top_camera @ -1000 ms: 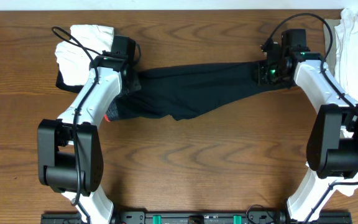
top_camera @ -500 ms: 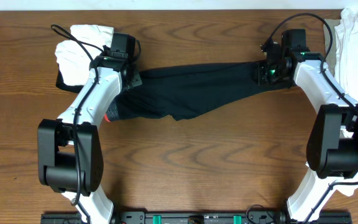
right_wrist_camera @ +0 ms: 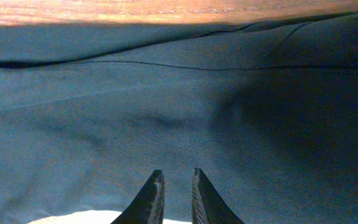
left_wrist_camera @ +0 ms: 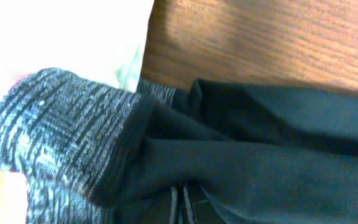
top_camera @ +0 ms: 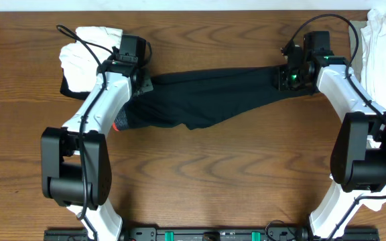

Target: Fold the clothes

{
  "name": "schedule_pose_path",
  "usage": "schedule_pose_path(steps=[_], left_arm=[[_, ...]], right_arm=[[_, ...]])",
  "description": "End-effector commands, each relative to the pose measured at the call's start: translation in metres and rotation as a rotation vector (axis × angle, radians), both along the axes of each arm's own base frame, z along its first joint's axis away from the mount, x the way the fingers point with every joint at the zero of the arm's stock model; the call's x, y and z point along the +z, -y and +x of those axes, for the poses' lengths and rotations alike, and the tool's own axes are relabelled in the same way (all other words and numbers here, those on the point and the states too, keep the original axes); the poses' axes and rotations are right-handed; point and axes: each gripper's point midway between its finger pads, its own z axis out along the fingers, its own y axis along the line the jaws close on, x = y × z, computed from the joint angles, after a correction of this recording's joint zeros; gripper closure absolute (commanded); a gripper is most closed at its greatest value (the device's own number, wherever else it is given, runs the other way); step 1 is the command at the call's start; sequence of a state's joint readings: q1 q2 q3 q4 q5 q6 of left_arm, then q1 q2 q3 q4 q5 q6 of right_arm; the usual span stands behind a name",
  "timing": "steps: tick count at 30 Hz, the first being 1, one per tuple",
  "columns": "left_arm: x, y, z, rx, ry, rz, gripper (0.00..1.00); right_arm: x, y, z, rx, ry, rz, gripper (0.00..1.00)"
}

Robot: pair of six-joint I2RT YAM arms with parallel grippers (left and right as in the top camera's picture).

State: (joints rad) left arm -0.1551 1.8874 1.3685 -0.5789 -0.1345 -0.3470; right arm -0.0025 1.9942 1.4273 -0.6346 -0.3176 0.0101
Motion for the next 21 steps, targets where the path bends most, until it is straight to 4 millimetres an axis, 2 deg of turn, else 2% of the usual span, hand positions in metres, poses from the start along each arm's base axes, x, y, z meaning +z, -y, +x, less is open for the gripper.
schedule_pose_path(steps=[1,8,11,16,21], left_arm=[[-0.021,-0.005,0.002,-0.001,-0.032,0.021,0.94],[-0.041,-0.004,0.012,0.0,-0.026,0.02,0.94],[-0.04,-0.002,0.021,0.0,0.007,0.015,0.94],[-0.014,0.0,0.035,0.001,0.087,0.003,0.94],[0.017,0.001,0.041,0.001,0.156,-0.007,0.94]], right_arm=[[-0.003,-0.007,-0.002,0.026,-0.004,-0.007,0.85],[-0.003,-0.007,-0.002,0.026,-0.002,-0.008,0.85],[-0.003,-0.006,-0.002,0.025,-0.002,-0.011,0.85],[-0.005,-0.001,0.0,0.014,0.001,-0.04,0.85],[-0.005,0.001,0.0,0.009,0.004,-0.049,0.85]])
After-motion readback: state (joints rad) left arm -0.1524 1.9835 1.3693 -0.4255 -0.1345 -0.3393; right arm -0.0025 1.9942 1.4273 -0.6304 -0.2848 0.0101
